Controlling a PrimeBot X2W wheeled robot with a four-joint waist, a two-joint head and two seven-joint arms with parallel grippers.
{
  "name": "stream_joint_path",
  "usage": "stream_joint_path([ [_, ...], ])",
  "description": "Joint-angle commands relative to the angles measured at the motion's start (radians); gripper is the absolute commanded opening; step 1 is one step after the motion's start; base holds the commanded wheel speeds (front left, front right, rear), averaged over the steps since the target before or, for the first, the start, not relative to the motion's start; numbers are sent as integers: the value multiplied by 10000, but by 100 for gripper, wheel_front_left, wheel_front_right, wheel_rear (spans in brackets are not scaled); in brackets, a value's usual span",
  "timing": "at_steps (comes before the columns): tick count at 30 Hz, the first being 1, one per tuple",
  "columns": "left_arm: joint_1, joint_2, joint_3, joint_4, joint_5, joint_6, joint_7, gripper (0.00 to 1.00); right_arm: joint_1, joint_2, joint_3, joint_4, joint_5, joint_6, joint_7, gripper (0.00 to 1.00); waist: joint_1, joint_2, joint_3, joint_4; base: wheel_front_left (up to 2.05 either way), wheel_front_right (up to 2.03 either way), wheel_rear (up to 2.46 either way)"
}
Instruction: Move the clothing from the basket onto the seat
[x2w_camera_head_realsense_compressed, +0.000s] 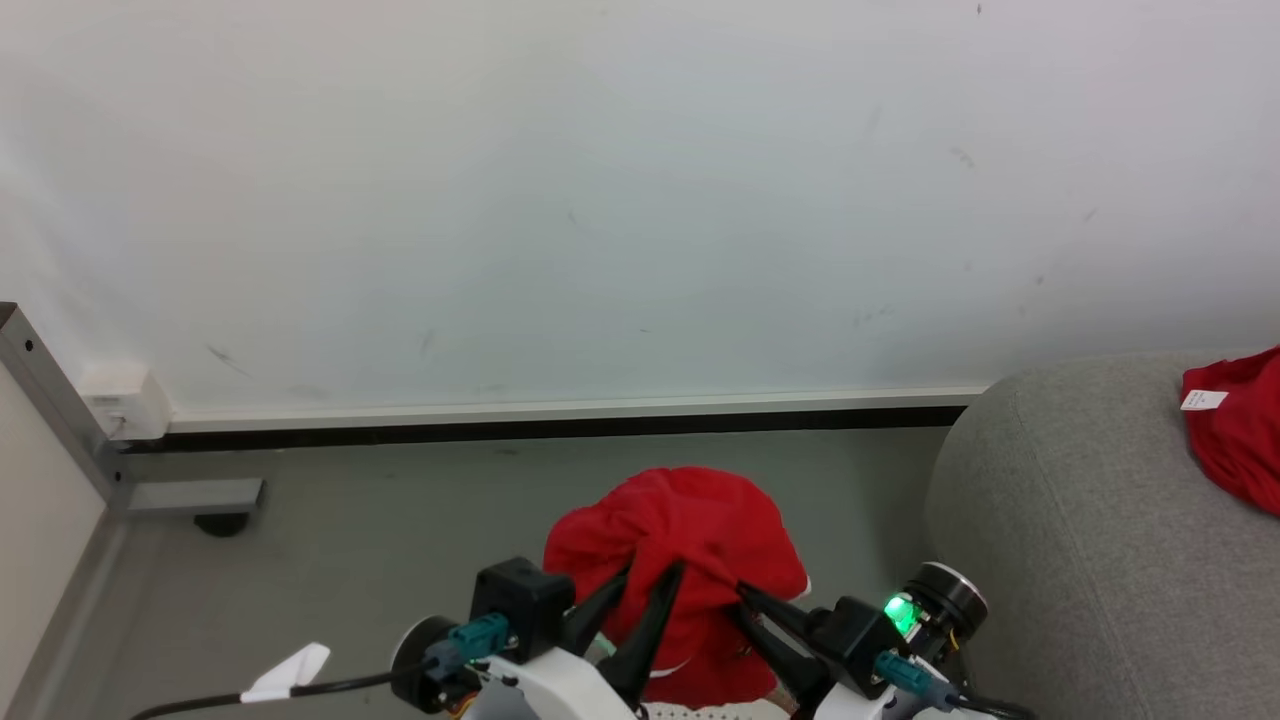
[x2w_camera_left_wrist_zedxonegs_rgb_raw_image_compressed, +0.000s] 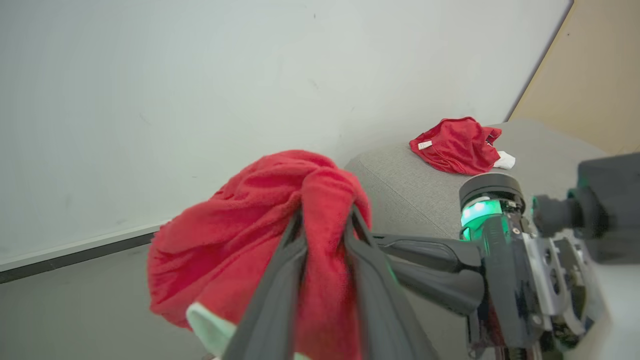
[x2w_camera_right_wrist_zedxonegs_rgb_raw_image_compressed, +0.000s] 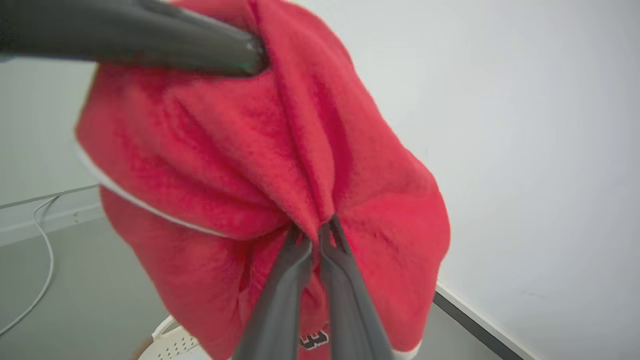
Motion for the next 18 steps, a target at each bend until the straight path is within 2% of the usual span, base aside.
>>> stream_joint_path([
  [1,-29,96,38,38,19,60,-98,76,-103,-74,-185,-150,141,-24,-73,0,0,0,22,-40,0,0,0],
  [2,-22,101,34,61,43,71,-140,100,-51,-117,-242,-208,138,-24,-63,0,0,0,32,-56,0,0,0],
  [18,164,62,-119,900,116,-63,-1068,100,301,-834,-1910,-1030,-195,-26,-58,0,0,0,106,-279,0,0,0],
])
